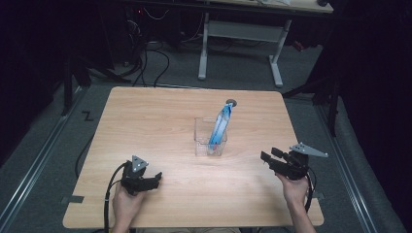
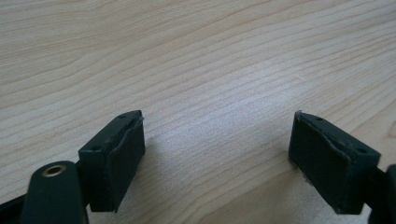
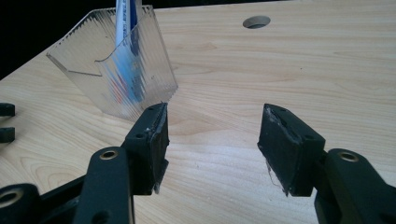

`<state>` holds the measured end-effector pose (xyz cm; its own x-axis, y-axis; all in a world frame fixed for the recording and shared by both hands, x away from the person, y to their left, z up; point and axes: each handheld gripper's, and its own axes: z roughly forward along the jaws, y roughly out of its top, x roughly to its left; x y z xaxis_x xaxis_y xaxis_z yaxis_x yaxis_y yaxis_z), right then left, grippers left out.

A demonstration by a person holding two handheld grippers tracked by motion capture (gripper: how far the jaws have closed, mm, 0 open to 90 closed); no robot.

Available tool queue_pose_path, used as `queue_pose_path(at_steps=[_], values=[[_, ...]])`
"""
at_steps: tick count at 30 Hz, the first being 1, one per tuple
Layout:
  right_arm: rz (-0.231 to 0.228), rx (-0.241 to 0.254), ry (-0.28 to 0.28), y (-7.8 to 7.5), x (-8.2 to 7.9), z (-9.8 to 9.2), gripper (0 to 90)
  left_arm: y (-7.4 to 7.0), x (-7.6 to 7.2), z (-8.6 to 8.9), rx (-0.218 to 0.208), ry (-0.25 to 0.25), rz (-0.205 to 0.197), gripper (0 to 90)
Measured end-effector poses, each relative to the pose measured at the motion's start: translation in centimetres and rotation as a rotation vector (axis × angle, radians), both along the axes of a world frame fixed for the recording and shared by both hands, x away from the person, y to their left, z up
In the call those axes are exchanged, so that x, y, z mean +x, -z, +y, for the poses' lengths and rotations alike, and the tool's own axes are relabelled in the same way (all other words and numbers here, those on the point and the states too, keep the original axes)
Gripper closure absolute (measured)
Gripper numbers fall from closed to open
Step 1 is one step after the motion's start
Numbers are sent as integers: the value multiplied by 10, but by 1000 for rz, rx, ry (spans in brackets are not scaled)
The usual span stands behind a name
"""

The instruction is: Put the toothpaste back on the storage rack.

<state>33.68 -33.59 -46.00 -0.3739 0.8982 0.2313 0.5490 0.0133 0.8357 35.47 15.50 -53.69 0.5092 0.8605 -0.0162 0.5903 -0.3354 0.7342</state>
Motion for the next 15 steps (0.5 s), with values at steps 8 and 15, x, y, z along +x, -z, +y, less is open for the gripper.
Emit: queue_pose_path(at_steps=[8, 15], values=[[14, -16, -2, 6, -1, 3, 424, 0, 0, 0, 0, 0, 0, 189], [26, -29, -4, 12, -1, 6, 424, 0, 0, 0, 0, 0, 0, 189]])
